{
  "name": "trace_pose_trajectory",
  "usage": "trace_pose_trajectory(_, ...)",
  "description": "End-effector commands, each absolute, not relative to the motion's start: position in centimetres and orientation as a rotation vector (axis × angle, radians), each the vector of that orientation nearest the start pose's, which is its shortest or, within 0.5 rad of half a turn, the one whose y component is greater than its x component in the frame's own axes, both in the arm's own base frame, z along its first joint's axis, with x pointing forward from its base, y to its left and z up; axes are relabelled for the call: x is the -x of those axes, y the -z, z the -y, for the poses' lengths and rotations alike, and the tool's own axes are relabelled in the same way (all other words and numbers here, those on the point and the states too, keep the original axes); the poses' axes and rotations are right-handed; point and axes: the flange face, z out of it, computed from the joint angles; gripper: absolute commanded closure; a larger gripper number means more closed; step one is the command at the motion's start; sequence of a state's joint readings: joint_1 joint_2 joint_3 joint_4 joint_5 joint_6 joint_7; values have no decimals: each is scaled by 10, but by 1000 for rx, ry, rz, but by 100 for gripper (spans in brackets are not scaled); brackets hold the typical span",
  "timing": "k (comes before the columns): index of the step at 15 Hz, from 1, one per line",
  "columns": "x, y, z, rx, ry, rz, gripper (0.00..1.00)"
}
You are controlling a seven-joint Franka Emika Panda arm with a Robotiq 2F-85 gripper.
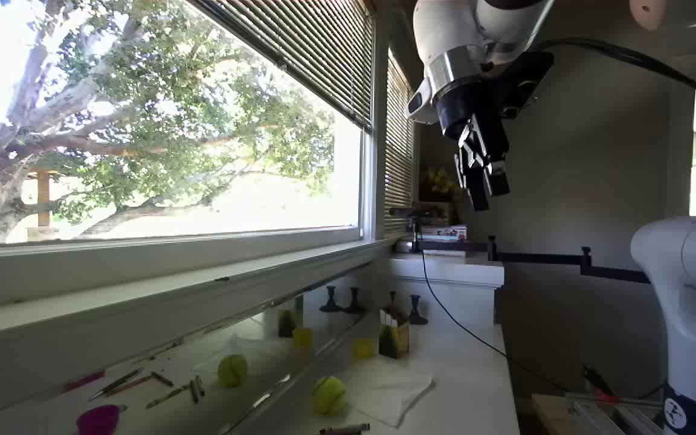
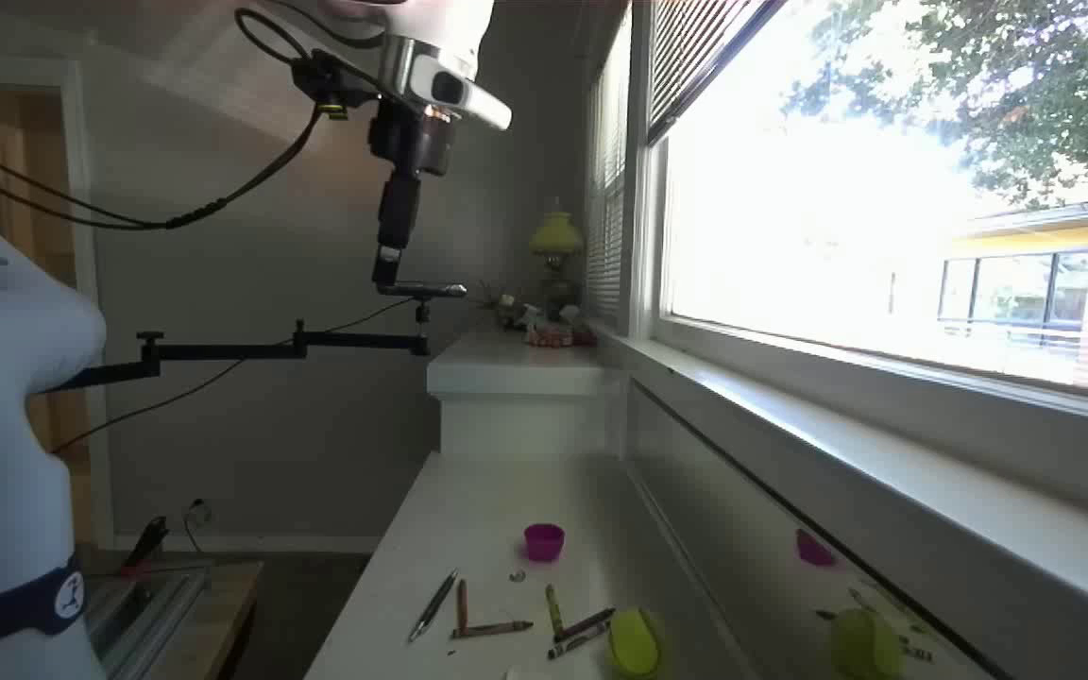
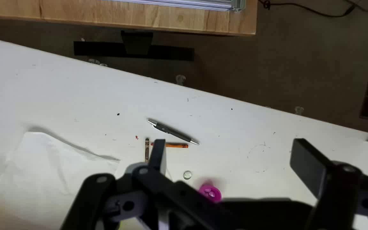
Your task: Use the tissue to wipe the window
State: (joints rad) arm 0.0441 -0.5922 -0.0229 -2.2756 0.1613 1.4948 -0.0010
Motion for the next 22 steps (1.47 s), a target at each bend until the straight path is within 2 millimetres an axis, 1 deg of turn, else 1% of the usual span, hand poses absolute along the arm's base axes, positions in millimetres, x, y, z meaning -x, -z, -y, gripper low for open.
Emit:
trace_pose_trajectory(1,-349,-561,-24,2956,-284,36,0)
trace_pose_trajectory(5,-349,-561,-24,2956,-283,36,0)
trace_pose_trajectory(7,-355,-550,-10,3011,-248,-67,0)
trace_pose_trajectory(8,-358,-535,4,3039,-256,-144,0)
trace_pose_trajectory(9,-359,-527,13,3067,-253,-202,0)
trace_pose_trajectory(10,-361,-510,26,3088,-246,-284,0)
trace_pose_trajectory(11,-362,-500,36,3103,-233,-353,0)
trace_pose_trajectory(12,-364,-481,48,3109,-225,-431,0)
trace_pose_trajectory(13,-365,-467,57,3114,-226,-496,0)
trace_pose_trajectory(15,-367,-438,74,3132,-171,-614,0)
trace_pose_trajectory(17,-368,-414,90,3162,-58,-676,0)
trace_pose_trajectory(18,-371,-430,81,3128,-137,-602,0)
trace_pose_trajectory(19,-370,-420,84,3128,-140,-614,0)
trace_pose_trajectory(20,-371,-419,84,3127,-148,-613,0)
trace_pose_trajectory(22,-372,-422,82,3129,-138,-607,0)
